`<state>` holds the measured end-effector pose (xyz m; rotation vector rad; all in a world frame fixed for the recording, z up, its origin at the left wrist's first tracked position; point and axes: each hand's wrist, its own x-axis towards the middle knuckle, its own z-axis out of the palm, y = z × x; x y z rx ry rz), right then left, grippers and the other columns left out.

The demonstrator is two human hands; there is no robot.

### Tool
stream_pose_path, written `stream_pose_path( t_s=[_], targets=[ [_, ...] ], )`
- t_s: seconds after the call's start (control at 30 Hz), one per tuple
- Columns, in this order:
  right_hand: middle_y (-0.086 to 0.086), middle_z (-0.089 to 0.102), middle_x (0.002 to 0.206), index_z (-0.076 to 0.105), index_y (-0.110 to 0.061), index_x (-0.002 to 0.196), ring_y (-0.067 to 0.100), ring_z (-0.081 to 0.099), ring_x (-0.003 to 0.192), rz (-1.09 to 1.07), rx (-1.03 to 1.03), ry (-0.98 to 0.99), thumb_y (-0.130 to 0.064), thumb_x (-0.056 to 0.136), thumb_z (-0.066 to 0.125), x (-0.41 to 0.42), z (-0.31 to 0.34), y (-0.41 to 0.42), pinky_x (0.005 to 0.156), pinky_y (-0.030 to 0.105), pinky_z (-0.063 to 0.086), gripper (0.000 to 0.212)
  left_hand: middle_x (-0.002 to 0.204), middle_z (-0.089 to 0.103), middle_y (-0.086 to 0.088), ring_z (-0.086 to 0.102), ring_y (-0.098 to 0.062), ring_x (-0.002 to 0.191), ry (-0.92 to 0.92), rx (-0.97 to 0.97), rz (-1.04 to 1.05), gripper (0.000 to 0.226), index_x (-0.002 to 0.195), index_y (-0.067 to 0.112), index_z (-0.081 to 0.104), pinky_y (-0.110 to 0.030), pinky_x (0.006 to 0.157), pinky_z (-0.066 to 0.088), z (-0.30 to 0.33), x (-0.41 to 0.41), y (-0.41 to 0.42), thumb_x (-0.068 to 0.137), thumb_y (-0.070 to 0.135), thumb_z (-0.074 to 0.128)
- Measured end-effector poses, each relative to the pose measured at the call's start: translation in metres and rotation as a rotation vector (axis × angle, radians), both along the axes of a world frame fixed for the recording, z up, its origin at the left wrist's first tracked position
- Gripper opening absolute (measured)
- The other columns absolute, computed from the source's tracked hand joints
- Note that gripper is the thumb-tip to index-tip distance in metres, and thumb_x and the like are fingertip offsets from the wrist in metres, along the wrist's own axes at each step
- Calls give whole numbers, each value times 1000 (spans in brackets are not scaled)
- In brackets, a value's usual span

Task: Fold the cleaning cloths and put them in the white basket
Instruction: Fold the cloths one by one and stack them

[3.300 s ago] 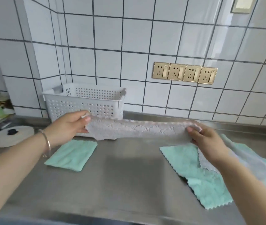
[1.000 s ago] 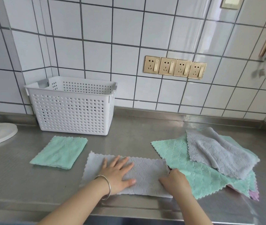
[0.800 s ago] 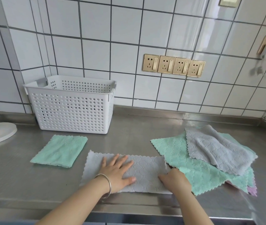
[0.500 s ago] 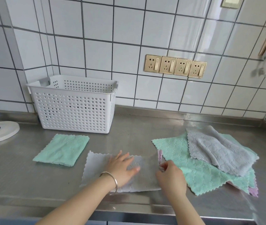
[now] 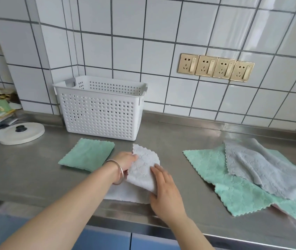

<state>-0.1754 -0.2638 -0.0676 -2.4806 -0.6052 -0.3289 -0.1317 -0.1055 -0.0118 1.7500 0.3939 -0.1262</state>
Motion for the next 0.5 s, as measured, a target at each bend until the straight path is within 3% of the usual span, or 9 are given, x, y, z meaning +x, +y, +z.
stream_pose_path(
  t_s=[0.03, 0.1, 0.13, 0.2, 0.27, 0.3, 0.37, 0.5],
  targets=[
    [-6, 21, 154, 28, -19, 144, 14, 24, 140, 9, -29, 27, -3, 78, 46, 0, 0, 1, 110, 18, 25, 71, 73, 51, -9, 48, -22, 63, 1, 78, 4, 20, 79, 11, 57, -25, 56, 38, -2, -1, 8, 95, 16, 46],
    [-9, 13, 157, 23, -21, 147, 11, 15, 144, 14, -58, 56, 1, 82, 42, 0, -2, 4, 113, 20, 22, 71, 78, 51, -8, 41, -19, 54, 19, 190, 9, 17, 103, 13, 58, -21, 45, 33, -4, -6, 20, 97, 19, 44],
    [-9, 11, 157, 22, -22, 147, 10, 13, 145, 17, -73, 65, 1, 83, 40, 1, -4, 6, 114, 20, 22, 71, 91, 56, -11, 48, -21, 59, 27, 227, 1, 28, 120, 10, 54, -22, 48, 39, -7, -7, 24, 97, 20, 42],
    [-7, 15, 157, 26, -20, 147, 10, 16, 145, 27, -94, 50, 3, 82, 40, 3, -11, 10, 113, 21, 25, 70, 127, 54, -17, 59, -32, 102, 38, 360, -32, 41, 136, 4, 42, -30, 81, 49, -11, -11, 30, 99, 21, 39],
    [1, 40, 148, 47, -14, 136, 17, 41, 135, 38, -114, -36, 6, 71, 54, 5, -18, 15, 102, 22, 40, 69, 145, 42, -14, 43, -29, 130, 44, 460, -34, 43, 138, 2, 38, -27, 101, 36, -17, -13, 35, 99, 20, 36],
    [3, 53, 138, 57, -13, 127, 19, 53, 125, 46, -131, -48, 7, 61, 62, 6, -21, 16, 93, 23, 48, 69, 146, 41, -14, 42, -28, 132, 48, 486, -33, 44, 138, 2, 38, -26, 102, 34, -19, -15, 37, 99, 21, 36],
    [3, 63, 126, 65, -13, 117, 20, 62, 114, 41, -177, -41, 8, 51, 69, 7, -24, 18, 80, 24, 54, 69, 140, 47, -17, 47, -30, 127, 66, 528, -27, 43, 136, 0, 42, -28, 100, 36, -25, -15, 40, 99, 22, 36],
    [8, 62, 128, 63, -10, 119, 27, 59, 118, 115, -203, -70, 6, 60, 62, 9, -24, 20, 86, 31, 52, 61, 145, 42, -18, 42, -31, 131, 85, 575, 9, 43, 137, 0, 39, -31, 104, 35, -34, -15, 45, 100, 22, 33]
  ],
)
